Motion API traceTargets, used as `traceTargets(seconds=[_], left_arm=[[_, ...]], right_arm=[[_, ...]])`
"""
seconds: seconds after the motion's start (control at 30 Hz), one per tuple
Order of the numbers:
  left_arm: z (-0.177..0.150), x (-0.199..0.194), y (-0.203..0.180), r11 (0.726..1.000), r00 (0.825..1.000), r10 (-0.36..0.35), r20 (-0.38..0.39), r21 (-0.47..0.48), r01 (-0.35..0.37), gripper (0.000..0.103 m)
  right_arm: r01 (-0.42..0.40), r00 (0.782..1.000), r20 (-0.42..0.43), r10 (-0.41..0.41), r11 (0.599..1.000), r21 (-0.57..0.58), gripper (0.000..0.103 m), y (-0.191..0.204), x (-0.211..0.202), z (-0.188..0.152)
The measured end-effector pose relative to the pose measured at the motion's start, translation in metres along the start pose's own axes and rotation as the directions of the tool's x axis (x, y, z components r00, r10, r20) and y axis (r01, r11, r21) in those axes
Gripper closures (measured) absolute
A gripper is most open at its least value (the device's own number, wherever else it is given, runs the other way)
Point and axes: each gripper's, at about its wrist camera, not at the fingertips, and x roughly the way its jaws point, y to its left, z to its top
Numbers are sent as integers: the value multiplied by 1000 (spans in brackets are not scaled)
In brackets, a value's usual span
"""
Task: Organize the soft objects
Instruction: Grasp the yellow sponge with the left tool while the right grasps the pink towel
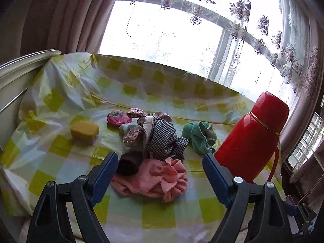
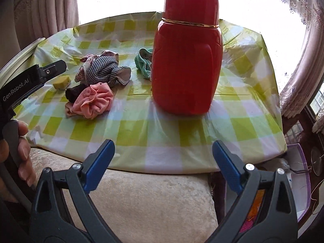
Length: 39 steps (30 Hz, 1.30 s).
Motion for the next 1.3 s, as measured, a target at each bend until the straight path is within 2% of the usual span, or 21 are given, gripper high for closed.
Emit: traceTargets(seconds=[0.33, 0.63, 0.83, 0.93, 1.13, 1.3], left_arm=[[10, 13, 69, 990, 992, 125, -4, -66, -125, 17], [13, 41, 113, 973, 976, 207, -63, -93, -212, 17], [17, 64, 129, 972, 974, 202, -100, -103, -212, 17], [21, 75, 134, 971, 973, 204, -108, -101, -214, 17], [31, 105, 140, 974, 968, 201, -149, -79, -215, 17], [36, 135, 145, 972, 956, 218, -199, -49, -232, 16]], right_arm=[[-41, 999, 0, 41, 997, -70, 5, 52, 33, 18], [-78, 997, -16, 76, 989, -127, 5, 91, 66, 35], [-130, 992, -13, 129, 984, -124, 5, 109, 79, 47], [-127, 992, -14, 126, 984, -125, 5, 120, 89, 53], [-136, 990, -62, 129, 983, -123, 5, 131, 115, 62], [-147, 985, -106, 134, 982, -121, 5, 136, 133, 64]])
